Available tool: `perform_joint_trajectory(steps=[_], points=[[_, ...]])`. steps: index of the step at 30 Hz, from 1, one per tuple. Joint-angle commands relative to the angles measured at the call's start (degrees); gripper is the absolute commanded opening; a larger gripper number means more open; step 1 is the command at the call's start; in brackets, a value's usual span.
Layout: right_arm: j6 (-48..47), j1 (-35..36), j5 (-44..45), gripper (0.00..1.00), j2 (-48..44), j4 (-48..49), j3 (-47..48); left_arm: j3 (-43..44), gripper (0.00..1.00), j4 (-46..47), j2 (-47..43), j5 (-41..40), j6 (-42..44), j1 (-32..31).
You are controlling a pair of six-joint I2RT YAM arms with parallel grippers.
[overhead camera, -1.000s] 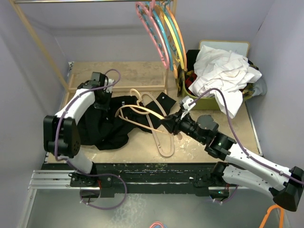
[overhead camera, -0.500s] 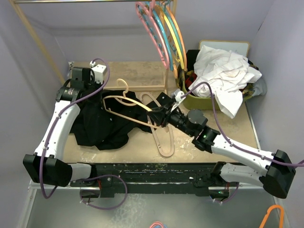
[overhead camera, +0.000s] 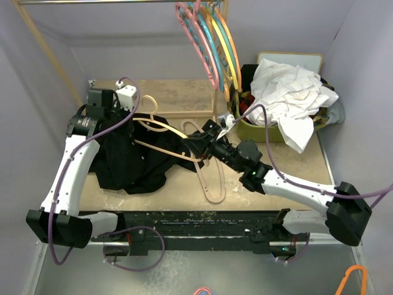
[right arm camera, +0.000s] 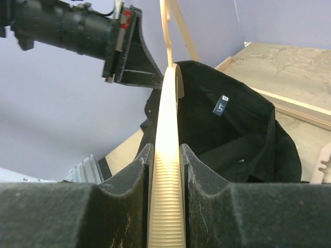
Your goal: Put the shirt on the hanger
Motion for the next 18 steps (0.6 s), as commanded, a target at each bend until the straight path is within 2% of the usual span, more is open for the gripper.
perform_joint_trajectory(steps=[1,6,12,18], points=[[5.02,0.22,-0.74,0.00,4.52,17.90,1.52,3.02,0.00,-3.28,-4.41,11.23,-0.27,0.04],[7.80,0.28,-1.66,0.00,14.45,23.35,5.68,1.24,0.00,-3.78,-6.22,13.63,0.17,0.12],[12.62,0.28,-2.22,0.00,24.91,38.00,7.41,-0.31,0.00,-3.93,-7.17,14.04,0.80,0.13],[15.50,0.20,-2.29,0.00,32.95,47.87,8.09,-4.56,0.00,-4.66,-9.14,14.74,3.95,0.13]])
